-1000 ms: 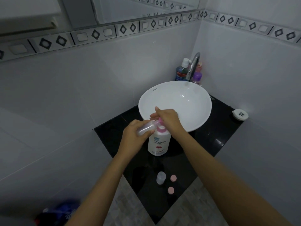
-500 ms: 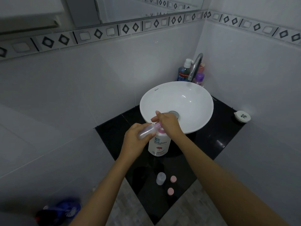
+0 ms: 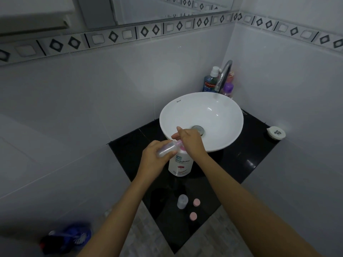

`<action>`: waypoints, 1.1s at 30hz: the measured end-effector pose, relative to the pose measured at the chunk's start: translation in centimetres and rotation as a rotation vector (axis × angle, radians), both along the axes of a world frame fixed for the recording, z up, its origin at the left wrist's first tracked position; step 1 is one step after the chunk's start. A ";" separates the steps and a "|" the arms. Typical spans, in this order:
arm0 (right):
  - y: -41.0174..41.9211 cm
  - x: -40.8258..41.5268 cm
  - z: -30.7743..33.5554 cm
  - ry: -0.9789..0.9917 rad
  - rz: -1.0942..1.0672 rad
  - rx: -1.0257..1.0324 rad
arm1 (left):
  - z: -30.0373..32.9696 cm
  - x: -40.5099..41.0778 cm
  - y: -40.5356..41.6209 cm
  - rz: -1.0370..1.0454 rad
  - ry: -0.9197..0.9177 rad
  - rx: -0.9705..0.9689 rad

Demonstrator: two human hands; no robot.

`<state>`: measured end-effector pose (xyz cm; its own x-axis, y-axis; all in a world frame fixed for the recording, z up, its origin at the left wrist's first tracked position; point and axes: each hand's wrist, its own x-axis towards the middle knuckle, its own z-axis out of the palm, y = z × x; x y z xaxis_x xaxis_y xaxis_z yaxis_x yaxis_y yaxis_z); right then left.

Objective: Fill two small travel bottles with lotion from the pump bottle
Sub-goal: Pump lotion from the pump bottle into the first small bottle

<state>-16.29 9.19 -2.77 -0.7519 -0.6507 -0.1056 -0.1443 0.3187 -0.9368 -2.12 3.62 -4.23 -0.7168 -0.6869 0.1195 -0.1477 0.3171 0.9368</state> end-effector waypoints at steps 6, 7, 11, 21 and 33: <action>-0.1 -0.9 1.3 -0.002 -0.012 -0.063 | 1.2 -0.4 -0.5 -0.002 0.036 -0.011; -0.1 -0.7 1.0 -0.016 -0.025 -0.067 | 1.2 -0.4 -0.5 -0.007 0.032 -0.016; -0.2 -0.3 0.1 -0.057 -0.055 -0.046 | 0.8 -0.3 -0.5 -0.018 0.015 -0.025; 0.3 -0.6 0.7 0.057 -0.044 -0.076 | 0.9 -0.5 -0.6 -0.013 0.022 -0.016; 0.3 -0.5 0.3 0.049 -0.039 -0.097 | 1.0 -0.4 -0.6 -0.022 0.008 -0.010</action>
